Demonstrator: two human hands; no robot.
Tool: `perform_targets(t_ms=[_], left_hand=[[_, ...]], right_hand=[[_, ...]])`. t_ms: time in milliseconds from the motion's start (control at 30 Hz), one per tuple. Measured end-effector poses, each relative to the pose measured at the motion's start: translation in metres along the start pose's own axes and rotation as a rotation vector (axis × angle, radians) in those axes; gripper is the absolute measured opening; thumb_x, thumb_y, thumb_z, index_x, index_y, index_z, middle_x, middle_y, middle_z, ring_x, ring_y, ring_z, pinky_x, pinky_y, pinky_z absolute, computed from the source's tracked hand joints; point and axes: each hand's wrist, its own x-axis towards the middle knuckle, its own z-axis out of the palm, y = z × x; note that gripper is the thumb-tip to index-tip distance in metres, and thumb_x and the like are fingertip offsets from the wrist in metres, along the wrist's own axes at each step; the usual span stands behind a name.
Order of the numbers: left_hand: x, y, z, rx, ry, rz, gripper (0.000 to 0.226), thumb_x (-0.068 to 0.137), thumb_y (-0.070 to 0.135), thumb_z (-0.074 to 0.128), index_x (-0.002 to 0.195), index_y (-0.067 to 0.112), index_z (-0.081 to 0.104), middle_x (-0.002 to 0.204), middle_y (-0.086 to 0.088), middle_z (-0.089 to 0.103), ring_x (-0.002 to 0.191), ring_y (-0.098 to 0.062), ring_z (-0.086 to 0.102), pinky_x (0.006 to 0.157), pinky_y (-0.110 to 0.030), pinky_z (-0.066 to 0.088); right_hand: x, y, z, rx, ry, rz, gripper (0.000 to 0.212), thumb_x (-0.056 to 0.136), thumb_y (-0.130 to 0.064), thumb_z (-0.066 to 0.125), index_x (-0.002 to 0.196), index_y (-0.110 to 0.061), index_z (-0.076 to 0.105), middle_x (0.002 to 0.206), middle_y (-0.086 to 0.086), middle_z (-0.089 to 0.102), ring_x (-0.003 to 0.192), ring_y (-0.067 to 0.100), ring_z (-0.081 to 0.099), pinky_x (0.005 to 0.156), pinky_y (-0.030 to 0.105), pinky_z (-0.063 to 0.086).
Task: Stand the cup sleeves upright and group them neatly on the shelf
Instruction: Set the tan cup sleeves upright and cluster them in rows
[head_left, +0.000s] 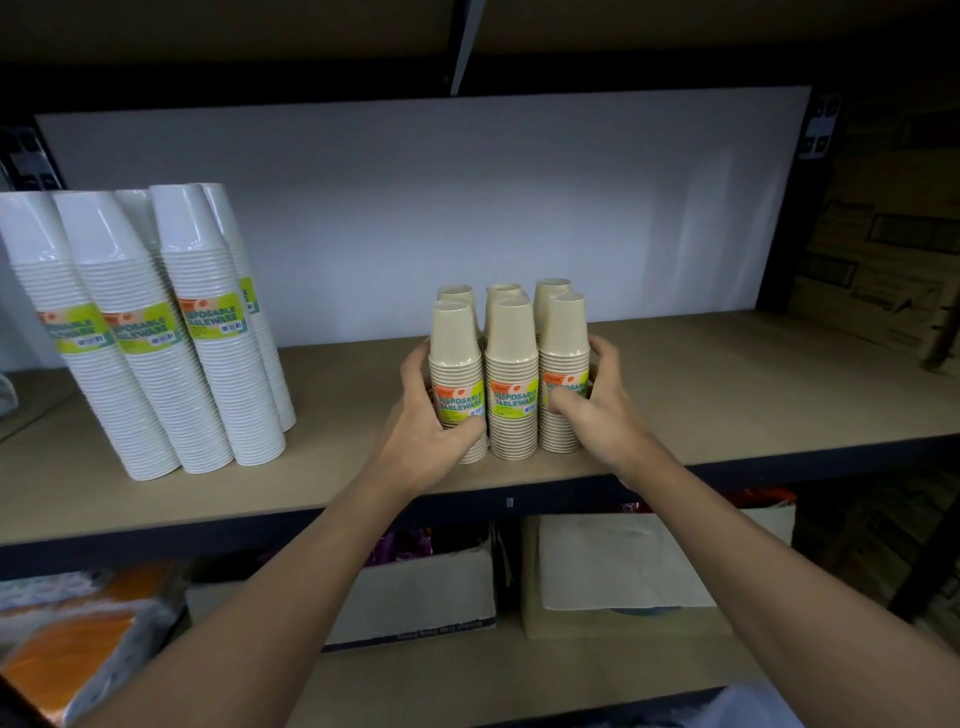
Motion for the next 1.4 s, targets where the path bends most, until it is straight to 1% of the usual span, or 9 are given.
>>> perform_targets(t_ms=[200, 333, 500, 600, 800, 933, 1133, 1300, 1400], left_hand=[[0.000, -0.003, -0.004, 0.015, 0.005, 0.002, 0.089, 0.077, 0.027, 0.074, 0.142, 0.044, 0.015, 0.127, 0.015, 0.053, 0.110, -0.002, 0.060, 0.099, -0.039, 0.051], [0.003, -0.002, -0.009, -0.026, -0.014, -0.003, 0.093, 0.078, 0.021, 0.074, 0.144, 0.044, 0.013, 0.142, 0.012, 0.044, 0.113, 0.007, 0.055, 0.101, -0.032, 0.047], [0.006, 0.005, -0.008, 0.011, -0.009, 0.002, 0.085, 0.077, 0.027, 0.073, 0.139, 0.045, 0.018, 0.114, 0.032, 0.051, 0.107, 0.001, 0.061, 0.099, -0.042, 0.051], [0.005, 0.005, -0.007, 0.016, 0.004, 0.005, 0.083, 0.076, 0.028, 0.073, 0.138, 0.045, 0.020, 0.113, 0.034, 0.050, 0.107, -0.001, 0.061, 0.099, -0.044, 0.051], [0.004, 0.002, -0.011, 0.020, 0.014, 0.005, 0.085, 0.077, 0.028, 0.073, 0.140, 0.045, 0.020, 0.124, 0.021, 0.048, 0.107, 0.004, 0.057, 0.101, -0.038, 0.048], [0.001, 0.001, -0.017, 0.030, 0.011, 0.001, 0.086, 0.079, 0.027, 0.074, 0.143, 0.040, 0.018, 0.127, 0.020, 0.046, 0.103, 0.009, 0.054, 0.098, -0.034, 0.047], [-0.001, 0.002, -0.024, 0.039, 0.015, 0.007, 0.085, 0.079, 0.026, 0.073, 0.144, 0.038, 0.018, 0.129, 0.018, 0.045, 0.100, 0.013, 0.052, 0.093, -0.030, 0.046], [0.001, 0.000, -0.021, 0.025, 0.030, 0.000, 0.085, 0.079, 0.028, 0.074, 0.144, 0.036, 0.019, 0.126, 0.017, 0.047, 0.100, 0.014, 0.052, 0.093, -0.029, 0.045], [0.002, -0.002, -0.021, 0.019, 0.031, -0.001, 0.086, 0.080, 0.027, 0.075, 0.145, 0.036, 0.019, 0.126, 0.016, 0.047, 0.099, 0.016, 0.050, 0.092, -0.026, 0.043]], right_hand=[[0.002, -0.001, 0.001, 0.010, 0.001, 0.009, 0.072, 0.088, -0.012, 0.065, 0.143, -0.032, 0.024, 0.107, -0.028, 0.047, 0.095, -0.004, 0.055, 0.079, 0.021, 0.043], [0.006, -0.002, -0.003, 0.077, 0.004, 0.022, 0.077, 0.083, -0.013, 0.068, 0.143, -0.034, 0.025, 0.119, -0.022, 0.047, 0.104, 0.000, 0.054, 0.087, 0.029, 0.044], [0.007, -0.006, 0.001, 0.064, -0.009, 0.032, 0.071, 0.083, -0.018, 0.066, 0.138, -0.032, 0.024, 0.115, -0.023, 0.048, 0.102, 0.000, 0.054, 0.084, 0.031, 0.043], [0.006, -0.006, 0.003, 0.045, -0.005, 0.031, 0.064, 0.089, -0.015, 0.062, 0.137, -0.031, 0.023, 0.111, -0.019, 0.051, 0.099, 0.000, 0.054, 0.081, 0.029, 0.042], [0.001, -0.009, 0.007, 0.017, -0.014, 0.018, 0.064, 0.091, -0.018, 0.061, 0.139, -0.031, 0.021, 0.109, -0.016, 0.054, 0.099, 0.001, 0.055, 0.087, 0.032, 0.042], [-0.002, -0.013, 0.014, 0.011, -0.031, 0.014, 0.064, 0.091, -0.021, 0.063, 0.138, -0.031, 0.022, 0.110, -0.017, 0.053, 0.098, -0.001, 0.055, 0.080, 0.028, 0.042], [-0.001, -0.015, 0.017, 0.011, -0.030, 0.022, 0.066, 0.089, -0.021, 0.065, 0.139, -0.031, 0.022, 0.109, -0.020, 0.050, 0.099, 0.001, 0.055, 0.087, 0.032, 0.041], [0.002, -0.013, 0.015, 0.018, -0.005, 0.023, 0.058, 0.090, -0.017, 0.064, 0.130, -0.032, 0.025, 0.106, -0.022, 0.049, 0.094, -0.003, 0.054, 0.073, 0.022, 0.041], [0.004, -0.012, 0.017, 0.042, -0.014, 0.019, 0.057, 0.089, -0.017, 0.065, 0.127, -0.034, 0.025, 0.108, -0.019, 0.051, 0.096, -0.002, 0.056, 0.072, 0.019, 0.041]])
